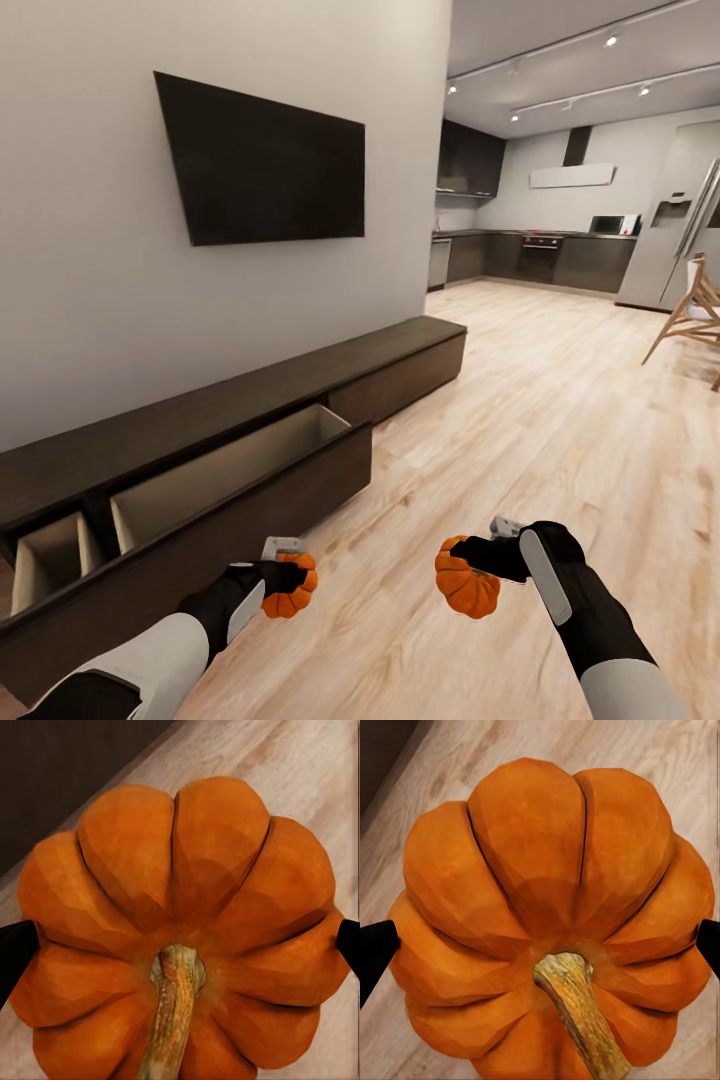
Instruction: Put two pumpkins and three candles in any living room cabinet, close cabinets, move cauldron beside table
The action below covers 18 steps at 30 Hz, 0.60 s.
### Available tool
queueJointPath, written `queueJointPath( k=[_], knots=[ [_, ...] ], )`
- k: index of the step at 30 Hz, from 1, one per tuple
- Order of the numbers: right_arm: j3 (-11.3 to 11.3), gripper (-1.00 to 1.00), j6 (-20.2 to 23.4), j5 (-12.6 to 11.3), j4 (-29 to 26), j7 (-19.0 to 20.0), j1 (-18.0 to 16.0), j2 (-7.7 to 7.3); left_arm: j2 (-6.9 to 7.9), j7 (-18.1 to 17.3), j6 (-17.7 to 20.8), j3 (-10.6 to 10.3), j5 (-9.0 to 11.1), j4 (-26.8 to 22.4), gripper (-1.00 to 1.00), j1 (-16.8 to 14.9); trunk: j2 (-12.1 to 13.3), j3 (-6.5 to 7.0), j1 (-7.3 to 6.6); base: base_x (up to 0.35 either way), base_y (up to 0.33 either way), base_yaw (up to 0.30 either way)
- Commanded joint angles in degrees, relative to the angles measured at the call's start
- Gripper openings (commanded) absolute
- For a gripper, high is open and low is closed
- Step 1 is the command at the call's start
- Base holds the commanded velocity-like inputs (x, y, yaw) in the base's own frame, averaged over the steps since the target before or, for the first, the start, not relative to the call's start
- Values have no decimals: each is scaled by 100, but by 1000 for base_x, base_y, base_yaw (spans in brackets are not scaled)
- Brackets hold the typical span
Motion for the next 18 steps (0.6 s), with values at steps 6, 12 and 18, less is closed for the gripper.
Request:
queueJointPath(
  k=[6, 12, 18],
  knots=[
    [-1, -100, 9, -87, -5, -40, -3, -1, 1, 8, 2, -37, 51, -7, -100, -5, -3, -5, 1, 248, -227, 29],
    [5, -100, 8, -65, -5, -40, -3, -1, -5, 9, -1, -41, 50, -2, -100, -5, -3, -5, 1, 209, -254, 233],
    [6, -100, 8, -52, -5, -40, -3, -1, -5, 9, -1, -43, 50, 1, -100, -5, -3, -5, 1, 190, -265, 285]
  ],
)
